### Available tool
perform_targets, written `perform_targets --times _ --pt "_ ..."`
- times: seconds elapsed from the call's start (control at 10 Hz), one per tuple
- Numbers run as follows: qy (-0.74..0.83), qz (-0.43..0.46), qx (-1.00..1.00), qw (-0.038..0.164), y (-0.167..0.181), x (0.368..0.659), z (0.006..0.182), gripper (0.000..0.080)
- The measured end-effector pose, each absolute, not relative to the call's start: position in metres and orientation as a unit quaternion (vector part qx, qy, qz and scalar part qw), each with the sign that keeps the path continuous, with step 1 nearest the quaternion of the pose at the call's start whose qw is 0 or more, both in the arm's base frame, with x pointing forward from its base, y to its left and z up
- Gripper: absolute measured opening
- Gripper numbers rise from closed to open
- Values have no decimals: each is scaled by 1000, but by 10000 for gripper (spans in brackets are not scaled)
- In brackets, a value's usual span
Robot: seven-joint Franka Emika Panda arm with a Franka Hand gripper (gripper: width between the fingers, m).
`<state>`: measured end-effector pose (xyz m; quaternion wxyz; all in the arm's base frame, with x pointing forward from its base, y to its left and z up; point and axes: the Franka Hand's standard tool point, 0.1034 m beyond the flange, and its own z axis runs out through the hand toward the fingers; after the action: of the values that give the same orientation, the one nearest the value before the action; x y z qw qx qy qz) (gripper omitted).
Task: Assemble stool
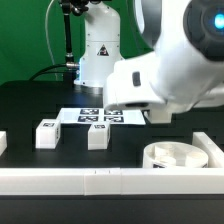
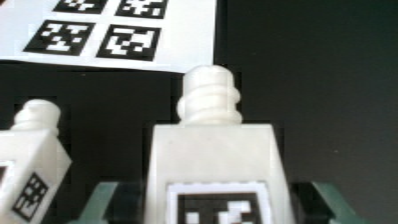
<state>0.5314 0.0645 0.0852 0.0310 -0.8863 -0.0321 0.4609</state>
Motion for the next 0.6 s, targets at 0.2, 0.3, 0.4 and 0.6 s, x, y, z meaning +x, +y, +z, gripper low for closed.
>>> perform_targets --times 0.2,0.3,0.4,0.6 --pt "-32 438 -898 31 66 539 79 333" --pt "-31 434 -900 32 66 540 79 333" --pt "-32 407 -912 33 68 550 78 333" --pt "-32 341 -939 33 71 564 94 333"
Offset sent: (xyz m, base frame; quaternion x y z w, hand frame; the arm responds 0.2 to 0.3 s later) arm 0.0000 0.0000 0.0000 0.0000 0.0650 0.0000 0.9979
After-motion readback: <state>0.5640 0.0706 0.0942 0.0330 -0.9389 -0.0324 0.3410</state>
